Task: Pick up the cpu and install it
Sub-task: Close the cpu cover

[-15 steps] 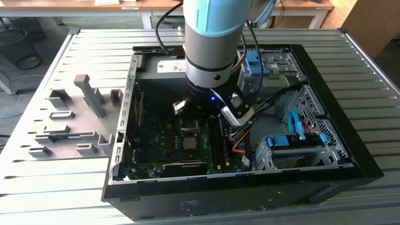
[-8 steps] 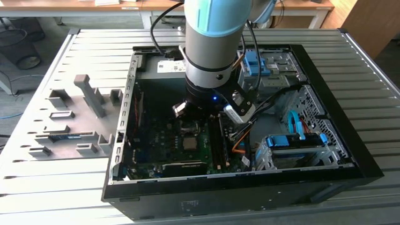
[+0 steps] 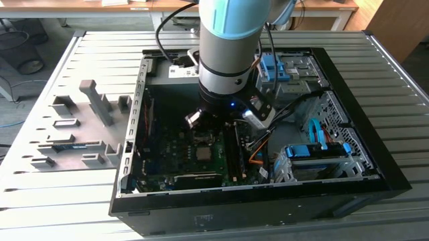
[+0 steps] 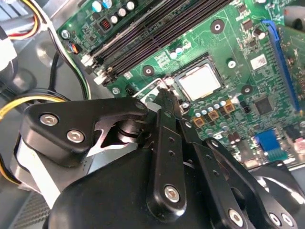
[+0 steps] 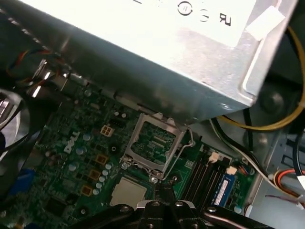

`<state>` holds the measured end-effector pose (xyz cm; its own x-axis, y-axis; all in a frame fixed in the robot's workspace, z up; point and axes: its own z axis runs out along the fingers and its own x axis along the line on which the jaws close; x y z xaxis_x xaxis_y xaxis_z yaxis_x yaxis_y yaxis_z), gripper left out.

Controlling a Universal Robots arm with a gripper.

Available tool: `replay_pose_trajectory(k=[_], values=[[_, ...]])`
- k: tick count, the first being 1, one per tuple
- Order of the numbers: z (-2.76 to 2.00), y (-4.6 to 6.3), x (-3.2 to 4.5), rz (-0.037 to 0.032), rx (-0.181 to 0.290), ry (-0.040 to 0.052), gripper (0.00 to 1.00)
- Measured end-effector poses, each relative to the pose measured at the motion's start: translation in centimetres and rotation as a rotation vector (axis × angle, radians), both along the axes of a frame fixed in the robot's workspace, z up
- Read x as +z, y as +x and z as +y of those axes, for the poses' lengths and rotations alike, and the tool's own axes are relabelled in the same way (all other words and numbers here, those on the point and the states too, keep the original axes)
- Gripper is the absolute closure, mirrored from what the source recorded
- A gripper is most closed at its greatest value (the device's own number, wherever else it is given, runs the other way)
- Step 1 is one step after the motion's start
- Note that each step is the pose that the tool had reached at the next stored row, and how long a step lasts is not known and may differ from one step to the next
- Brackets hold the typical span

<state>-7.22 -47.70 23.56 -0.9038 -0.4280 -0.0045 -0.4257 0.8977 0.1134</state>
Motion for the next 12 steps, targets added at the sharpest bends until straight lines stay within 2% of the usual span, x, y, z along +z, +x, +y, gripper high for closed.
replay_pose_trajectory(k=[12], values=[[0.00, 0.00, 0.00, 0.0000, 0.121, 0.0025, 0.90]])
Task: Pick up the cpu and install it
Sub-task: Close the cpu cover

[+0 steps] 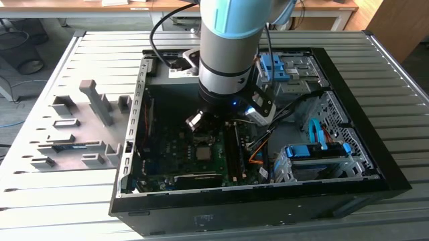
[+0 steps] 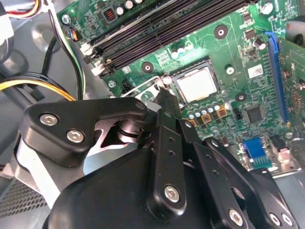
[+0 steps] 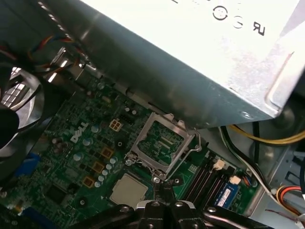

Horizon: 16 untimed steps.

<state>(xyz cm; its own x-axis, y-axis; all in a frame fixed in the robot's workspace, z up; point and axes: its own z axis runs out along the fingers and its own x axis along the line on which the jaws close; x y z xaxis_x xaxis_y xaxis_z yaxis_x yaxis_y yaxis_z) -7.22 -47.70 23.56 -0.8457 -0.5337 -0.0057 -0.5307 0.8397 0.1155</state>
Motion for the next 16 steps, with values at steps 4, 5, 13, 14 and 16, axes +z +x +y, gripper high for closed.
replay_pose_trajectory(k=[4, 5, 13, 14, 16], values=[[0.00, 0.00, 0.00, 0.0000, 0.033, 0.0002, 0.90], [0.00, 0.00, 0.00, 0.0000, 0.040, 0.0003, 0.90], [0.00, 0.01, -0.01, -0.0005, 0.089, 0.0119, 0.90], [0.00, 0.01, -0.01, -0.0010, 0.091, 0.0214, 0.90], [0.00, 0.00, 0.00, -0.0019, 0.094, 0.0444, 0.90]])
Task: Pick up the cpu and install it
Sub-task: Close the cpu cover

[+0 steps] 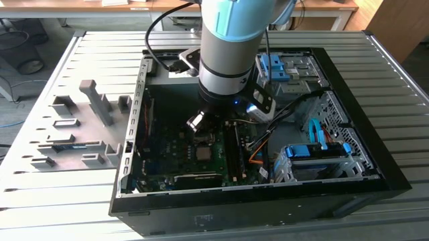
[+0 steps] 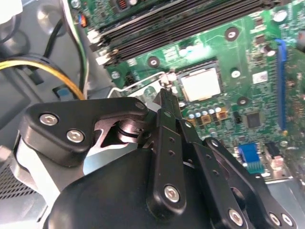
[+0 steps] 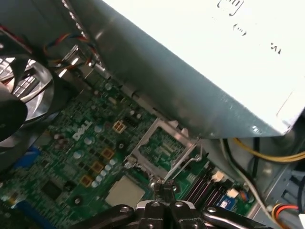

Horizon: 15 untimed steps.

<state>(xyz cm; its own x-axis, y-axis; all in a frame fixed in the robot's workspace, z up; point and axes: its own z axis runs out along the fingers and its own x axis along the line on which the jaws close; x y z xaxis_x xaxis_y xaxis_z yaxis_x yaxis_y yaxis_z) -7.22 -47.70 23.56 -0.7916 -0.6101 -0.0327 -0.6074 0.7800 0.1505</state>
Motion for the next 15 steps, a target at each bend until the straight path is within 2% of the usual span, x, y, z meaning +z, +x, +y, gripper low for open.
replay_pose_trajectory(k=[2, 3, 5, 8, 11, 15], values=[[0.00, 0.0, 0.00, 0.0001, 0.004, 0.0274, 0.90], [0.00, 0.0, 0.00, 0.0001, 0.005, 0.0350, 0.90], [0.00, 0.0, -0.03, 0.0000, 0.005, 0.0396, 0.90], [0.00, 0.2, -0.11, 0.0005, 0.005, 0.0582, 0.90], [0.19, 1.2, -0.28, 0.0052, 0.005, 0.0612, 0.90], [0.84, 2.5, -0.96, 0.0102, 0.005, 0.0612, 0.90]])
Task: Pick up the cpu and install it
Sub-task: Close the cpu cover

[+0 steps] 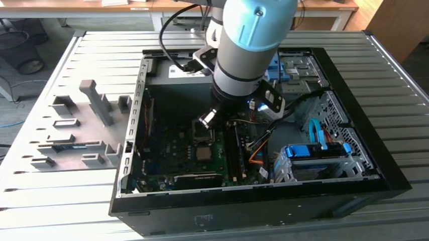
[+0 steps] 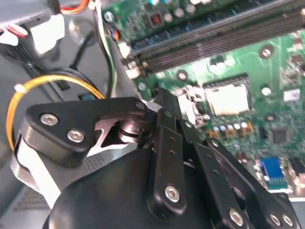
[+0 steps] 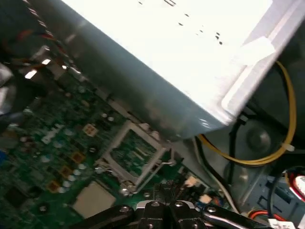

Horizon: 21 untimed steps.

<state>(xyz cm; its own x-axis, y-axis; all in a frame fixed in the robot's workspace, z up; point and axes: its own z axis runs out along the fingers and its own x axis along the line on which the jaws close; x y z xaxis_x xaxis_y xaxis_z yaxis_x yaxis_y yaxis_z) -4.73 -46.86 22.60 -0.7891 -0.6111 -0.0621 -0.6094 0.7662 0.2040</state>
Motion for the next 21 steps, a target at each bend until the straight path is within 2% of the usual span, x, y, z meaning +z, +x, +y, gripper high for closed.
replay_pose_trajectory(k=[4, 9, 11, 17, 21], values=[[0.99, 0.5, -0.58, 0.0012, 0.000, 0.0000, 0.90], [2.86, 0.6, -1.11, 0.0011, 0.000, 0.0007, 0.90], [3.27, 0.5, -1.38, 0.0011, 0.000, 0.0018, 0.90], [3.42, 0.4, -1.93, 0.0012, 0.000, 0.0053, 0.90], [3.42, 0.4, -2.23, 0.0012, 0.000, 0.0181, 0.90]])
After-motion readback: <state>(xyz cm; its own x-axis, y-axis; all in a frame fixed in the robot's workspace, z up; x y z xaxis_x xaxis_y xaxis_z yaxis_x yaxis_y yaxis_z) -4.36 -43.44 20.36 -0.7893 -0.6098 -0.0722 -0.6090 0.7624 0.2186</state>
